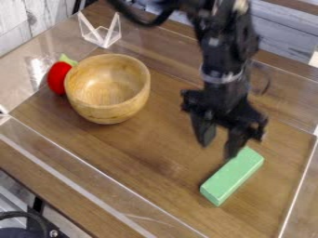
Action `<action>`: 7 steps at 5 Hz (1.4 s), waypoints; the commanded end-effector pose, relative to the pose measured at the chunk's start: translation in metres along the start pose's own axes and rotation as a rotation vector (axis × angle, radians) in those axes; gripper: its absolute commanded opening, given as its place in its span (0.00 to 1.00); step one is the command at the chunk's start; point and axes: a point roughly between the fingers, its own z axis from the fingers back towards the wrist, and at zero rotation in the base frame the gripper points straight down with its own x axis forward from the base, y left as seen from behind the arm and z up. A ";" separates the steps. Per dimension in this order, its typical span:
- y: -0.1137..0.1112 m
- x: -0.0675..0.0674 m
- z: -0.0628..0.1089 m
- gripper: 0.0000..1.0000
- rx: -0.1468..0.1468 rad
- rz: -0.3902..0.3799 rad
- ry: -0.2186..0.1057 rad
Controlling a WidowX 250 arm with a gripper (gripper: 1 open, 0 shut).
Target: Remove the green block from the brown bowl and put it on the table
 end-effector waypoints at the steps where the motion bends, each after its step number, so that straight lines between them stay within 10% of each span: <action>1: -0.010 0.015 0.018 1.00 -0.014 0.006 -0.048; 3: -0.015 -0.002 -0.004 1.00 -0.021 0.077 -0.057; 7: -0.001 0.013 0.003 1.00 -0.002 0.184 -0.012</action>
